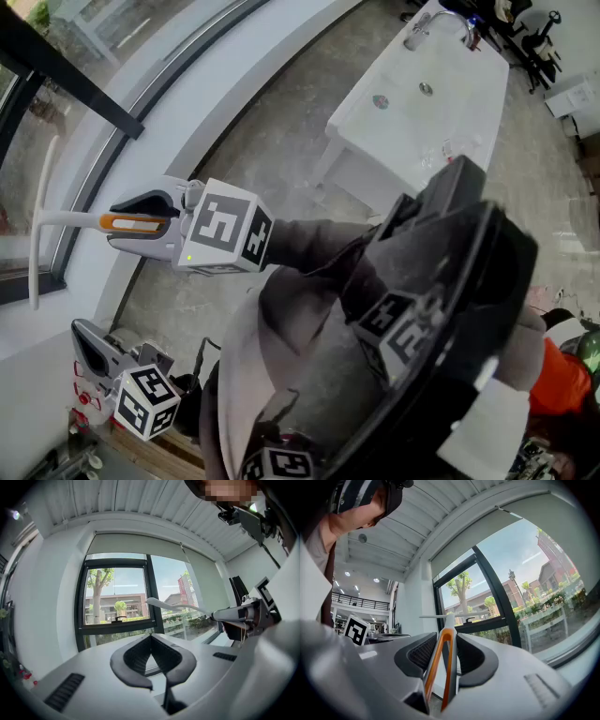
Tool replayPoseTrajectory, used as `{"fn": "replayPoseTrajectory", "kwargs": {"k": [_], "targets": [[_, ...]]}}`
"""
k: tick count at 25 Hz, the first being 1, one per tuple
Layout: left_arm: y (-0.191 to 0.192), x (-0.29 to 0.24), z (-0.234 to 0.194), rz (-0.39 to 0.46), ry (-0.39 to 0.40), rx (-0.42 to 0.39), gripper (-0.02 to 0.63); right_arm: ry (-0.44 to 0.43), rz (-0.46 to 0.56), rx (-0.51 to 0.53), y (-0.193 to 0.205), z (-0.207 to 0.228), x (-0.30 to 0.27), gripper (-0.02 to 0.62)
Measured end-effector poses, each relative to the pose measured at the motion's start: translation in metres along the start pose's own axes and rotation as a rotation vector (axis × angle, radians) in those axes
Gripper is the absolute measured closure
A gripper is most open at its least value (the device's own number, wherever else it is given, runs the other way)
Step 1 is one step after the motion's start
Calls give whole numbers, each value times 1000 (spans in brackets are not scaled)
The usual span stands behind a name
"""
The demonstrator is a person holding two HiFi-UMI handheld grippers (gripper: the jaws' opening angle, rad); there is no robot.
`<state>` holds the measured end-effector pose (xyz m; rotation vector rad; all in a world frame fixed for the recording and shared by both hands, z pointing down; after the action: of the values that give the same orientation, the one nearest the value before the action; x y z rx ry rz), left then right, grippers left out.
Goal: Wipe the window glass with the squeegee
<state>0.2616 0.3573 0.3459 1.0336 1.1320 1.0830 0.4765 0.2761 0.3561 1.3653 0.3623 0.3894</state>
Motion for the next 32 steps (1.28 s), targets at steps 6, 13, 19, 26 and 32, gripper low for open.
{"fn": "replayPoseTrajectory", "kwargs": {"k": [6,13,19,26,32], "targets": [[2,2,0,-2,-6,5,604,-6,-4,3,0,-1,0,463],[16,12,-4,-76,23,8,604,-2,-29,-82,9,-12,9,465],[18,3,-47,-41,-35,41,604,-5,7,-42,-10,-16,-30,463],[44,14,-107,-68,-63,73,604,43,14,-31,-8,-39,-75,463],[44,-6,-145,-65,-39,72,604,137,31,-17,-11,-36,-103,463]]}}
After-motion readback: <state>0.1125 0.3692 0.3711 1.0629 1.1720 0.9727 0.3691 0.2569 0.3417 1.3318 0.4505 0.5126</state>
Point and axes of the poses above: the fingertips, and each gripper's own axes: x backward along the fingers, z to its right, y out of its underside, the point moved 6 cm from there along x, backward along the fingers, and after that the axes turned 9 degrees about -z, right-handed, at the moved point
